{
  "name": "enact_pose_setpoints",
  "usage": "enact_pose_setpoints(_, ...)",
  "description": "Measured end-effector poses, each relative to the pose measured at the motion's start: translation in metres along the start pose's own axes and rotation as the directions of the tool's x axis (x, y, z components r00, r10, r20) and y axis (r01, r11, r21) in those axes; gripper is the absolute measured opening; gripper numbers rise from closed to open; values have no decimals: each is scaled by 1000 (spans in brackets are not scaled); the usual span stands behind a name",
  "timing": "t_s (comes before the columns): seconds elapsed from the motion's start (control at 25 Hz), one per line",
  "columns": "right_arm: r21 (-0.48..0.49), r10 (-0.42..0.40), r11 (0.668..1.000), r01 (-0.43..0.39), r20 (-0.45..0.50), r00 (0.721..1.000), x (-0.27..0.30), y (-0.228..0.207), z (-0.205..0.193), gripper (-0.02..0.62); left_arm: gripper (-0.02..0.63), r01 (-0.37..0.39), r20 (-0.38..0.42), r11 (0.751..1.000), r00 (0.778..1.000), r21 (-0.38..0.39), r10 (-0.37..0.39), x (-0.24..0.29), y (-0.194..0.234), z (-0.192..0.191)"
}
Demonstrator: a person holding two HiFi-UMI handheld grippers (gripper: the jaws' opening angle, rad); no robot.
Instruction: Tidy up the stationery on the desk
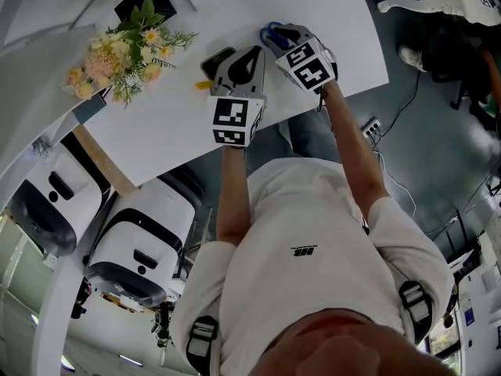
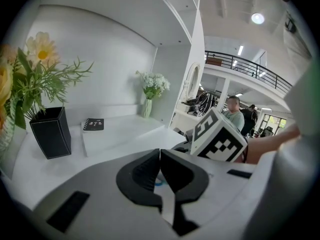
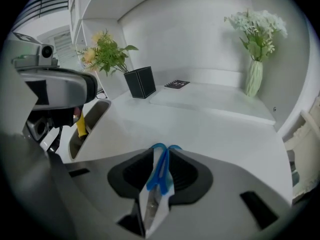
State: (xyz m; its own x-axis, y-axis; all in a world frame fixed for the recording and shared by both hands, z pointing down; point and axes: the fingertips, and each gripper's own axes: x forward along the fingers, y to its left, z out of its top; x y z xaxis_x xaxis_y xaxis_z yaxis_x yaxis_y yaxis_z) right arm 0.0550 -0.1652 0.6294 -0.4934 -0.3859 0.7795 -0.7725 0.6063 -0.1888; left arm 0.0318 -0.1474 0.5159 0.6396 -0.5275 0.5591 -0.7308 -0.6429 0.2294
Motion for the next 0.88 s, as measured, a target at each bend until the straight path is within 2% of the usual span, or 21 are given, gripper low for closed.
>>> enact_pose_setpoints(0.24, -10, -15, 1000, 15, -45, 999, 9, -4, -8, 78, 0, 0, 3, 1000, 1000, -7, 0, 0, 1, 0)
enact_pose_setpoints(0.88, -19, -53, 999, 51, -84, 995, 10, -7, -8, 61, 0, -8, 25, 1000, 1000, -15, 9, -9, 2, 4)
